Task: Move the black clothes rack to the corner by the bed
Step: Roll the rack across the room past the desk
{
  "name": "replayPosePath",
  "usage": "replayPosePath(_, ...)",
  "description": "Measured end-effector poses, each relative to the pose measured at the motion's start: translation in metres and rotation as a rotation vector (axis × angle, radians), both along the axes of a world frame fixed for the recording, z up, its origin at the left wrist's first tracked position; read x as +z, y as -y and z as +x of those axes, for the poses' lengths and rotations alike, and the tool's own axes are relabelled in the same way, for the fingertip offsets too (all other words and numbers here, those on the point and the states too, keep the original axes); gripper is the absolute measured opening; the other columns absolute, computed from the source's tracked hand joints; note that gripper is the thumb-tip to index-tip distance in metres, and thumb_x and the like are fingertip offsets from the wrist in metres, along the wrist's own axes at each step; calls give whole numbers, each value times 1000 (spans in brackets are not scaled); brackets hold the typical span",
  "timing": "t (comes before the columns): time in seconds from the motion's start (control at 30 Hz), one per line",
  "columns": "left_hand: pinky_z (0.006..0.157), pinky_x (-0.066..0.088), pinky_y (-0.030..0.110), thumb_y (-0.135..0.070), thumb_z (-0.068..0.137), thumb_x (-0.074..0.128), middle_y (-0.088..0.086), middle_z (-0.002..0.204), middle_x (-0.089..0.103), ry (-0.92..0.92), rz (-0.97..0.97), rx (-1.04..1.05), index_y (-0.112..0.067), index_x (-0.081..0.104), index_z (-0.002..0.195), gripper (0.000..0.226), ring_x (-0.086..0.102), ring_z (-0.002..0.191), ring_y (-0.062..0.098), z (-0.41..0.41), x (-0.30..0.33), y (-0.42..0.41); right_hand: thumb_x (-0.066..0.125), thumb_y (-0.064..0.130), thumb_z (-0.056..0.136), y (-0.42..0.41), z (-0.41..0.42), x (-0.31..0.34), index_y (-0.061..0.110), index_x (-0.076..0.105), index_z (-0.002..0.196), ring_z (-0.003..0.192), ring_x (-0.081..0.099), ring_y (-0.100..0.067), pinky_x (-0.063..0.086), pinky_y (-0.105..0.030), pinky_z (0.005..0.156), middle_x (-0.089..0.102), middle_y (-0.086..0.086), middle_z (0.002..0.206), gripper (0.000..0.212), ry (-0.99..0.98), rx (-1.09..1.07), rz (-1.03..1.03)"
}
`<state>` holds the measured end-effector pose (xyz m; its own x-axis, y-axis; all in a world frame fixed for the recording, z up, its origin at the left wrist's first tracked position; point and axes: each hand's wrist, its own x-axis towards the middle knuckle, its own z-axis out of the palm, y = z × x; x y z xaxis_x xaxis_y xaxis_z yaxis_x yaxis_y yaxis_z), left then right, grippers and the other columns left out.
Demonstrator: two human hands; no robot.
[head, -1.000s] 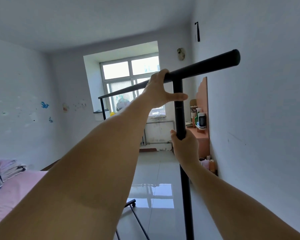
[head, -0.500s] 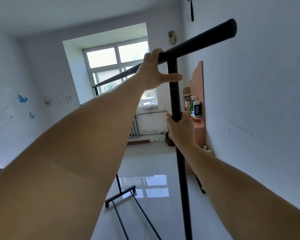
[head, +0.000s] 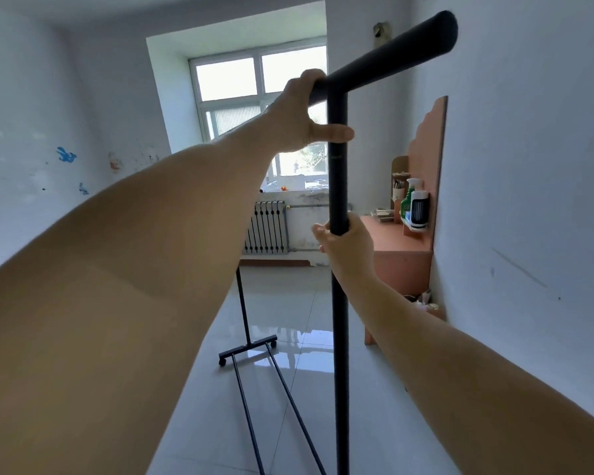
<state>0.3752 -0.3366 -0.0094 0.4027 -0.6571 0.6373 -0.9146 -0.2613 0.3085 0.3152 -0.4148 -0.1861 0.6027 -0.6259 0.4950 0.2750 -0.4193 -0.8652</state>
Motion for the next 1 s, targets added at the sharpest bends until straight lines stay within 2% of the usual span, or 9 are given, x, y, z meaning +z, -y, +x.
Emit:
replayPosePath(0.07,107,37,32,-37,69,79,10,140,42,-30,-5,-2,-9,36,134,82,40,131,17,11,1,10,67,15,80,13,12,-12,10,56,97,70,57,-17,41,-20,54,58,-1,77,20,-180,-12,-61)
replayPosePath(0.13,100,37,27,-36,69,79,7,139,44,-43,-3,11,-10,37,133,81,41,123,11,23,1,19,61,7,79,26,20,-26,6,59,97,71,57,-21,41,-24,56,57,-3,75,18,-372,43,-87)
replayPosePath(0.27,95,33,27,-41,69,78,4,140,42,-26,17,53,-16,33,138,85,37,118,9,44,1,34,62,11,79,46,30,-40,7,58,103,61,50,-13,42,-24,50,52,-1,72,25,-707,165,-66)
replayPosePath(0.37,92,33,25,-40,70,77,2,134,43,-19,18,44,-16,34,137,84,38,115,11,56,4,44,57,7,79,57,44,-42,5,62,100,63,51,-14,46,-26,55,53,-2,73,21,-682,228,94)
replayPosePath(0.47,72,29,12,-37,72,76,-12,113,41,-13,37,34,-15,36,132,76,36,109,9,67,6,56,54,2,80,70,59,-43,8,65,79,64,54,-18,46,-28,56,62,-5,69,13,-637,313,235)
replayPosePath(0.53,68,24,8,-35,73,76,-17,106,40,-36,44,23,-19,37,128,70,35,108,7,79,4,64,53,3,79,79,67,-43,11,64,73,62,56,-19,43,-26,53,67,-4,64,14,-660,340,238)
replayPosePath(0.77,77,28,11,-34,72,77,-4,121,33,50,60,8,-14,37,134,77,35,111,11,127,7,94,58,8,78,112,114,-43,10,65,83,63,60,-20,51,-33,63,69,-2,63,9,-719,381,194)
replayPosePath(0.9,87,32,28,-36,72,77,-1,121,34,75,91,68,-14,36,134,78,36,108,15,159,9,108,60,8,78,128,147,-40,12,66,81,63,62,-19,55,-38,71,70,1,60,8,-748,380,175)
replayPosePath(1.0,90,34,29,-41,70,77,6,130,36,99,113,67,-13,37,134,81,36,110,16,181,12,123,58,7,77,143,169,-38,12,66,76,65,65,-20,56,-40,74,70,1,58,10,-740,373,160)
